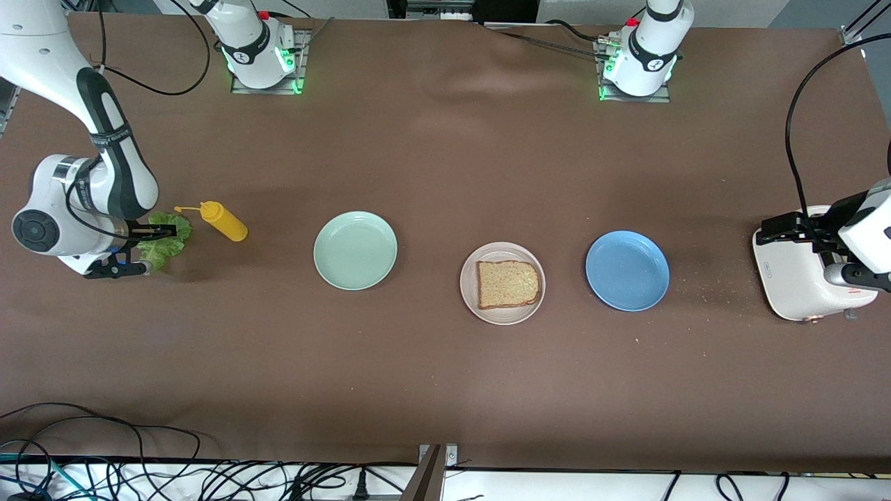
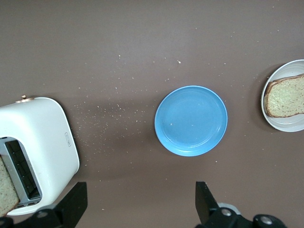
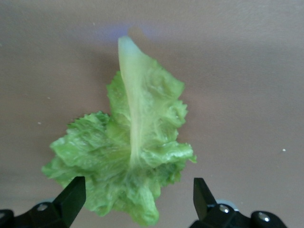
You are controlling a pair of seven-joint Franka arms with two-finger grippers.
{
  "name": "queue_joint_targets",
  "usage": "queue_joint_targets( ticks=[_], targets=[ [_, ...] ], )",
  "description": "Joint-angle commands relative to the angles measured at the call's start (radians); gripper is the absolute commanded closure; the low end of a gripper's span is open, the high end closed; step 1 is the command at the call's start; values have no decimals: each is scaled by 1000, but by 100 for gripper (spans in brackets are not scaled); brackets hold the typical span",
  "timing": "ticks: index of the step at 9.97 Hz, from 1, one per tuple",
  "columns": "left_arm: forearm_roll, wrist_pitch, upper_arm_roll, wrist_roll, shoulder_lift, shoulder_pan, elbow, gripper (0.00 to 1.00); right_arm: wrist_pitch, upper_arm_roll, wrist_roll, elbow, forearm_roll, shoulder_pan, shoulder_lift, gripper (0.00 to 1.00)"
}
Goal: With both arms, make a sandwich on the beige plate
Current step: 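Lower the right gripper onto the green lettuce leaf and grasp it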
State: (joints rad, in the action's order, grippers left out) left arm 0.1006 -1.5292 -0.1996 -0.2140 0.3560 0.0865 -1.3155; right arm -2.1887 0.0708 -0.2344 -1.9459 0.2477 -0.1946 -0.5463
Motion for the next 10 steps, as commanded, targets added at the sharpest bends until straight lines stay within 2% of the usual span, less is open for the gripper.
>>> queue_joint_targets(
  ticks=[1, 2, 4, 6, 7, 10],
  targets=[
    [-45, -96, 5, -18, -110, 7, -166, 0, -22, -3, -25, -5, 22, -8, -11, 9],
    [-59, -129, 18, -16, -127, 7, -197, 0, -22, -5, -23, -4, 21, -8, -11, 21],
    [-90, -132, 49, -15, -130, 6, -220, 0, -22, -5, -25, -1, 21, -8, -12, 65],
    [-96, -152, 54, -11, -137, 6, -229, 0, -22, -5, -25, 1, 18, -8, -12, 95],
    [-85, -152, 54, -8, -135, 6, -220, 0, -22, -5, -23, -1, 18, -8, -12, 100],
    [-84, -146, 52, -12, -134, 1, -197, 0, -8, -6, -26, 21, 18, -6, 9, 100]
  ],
)
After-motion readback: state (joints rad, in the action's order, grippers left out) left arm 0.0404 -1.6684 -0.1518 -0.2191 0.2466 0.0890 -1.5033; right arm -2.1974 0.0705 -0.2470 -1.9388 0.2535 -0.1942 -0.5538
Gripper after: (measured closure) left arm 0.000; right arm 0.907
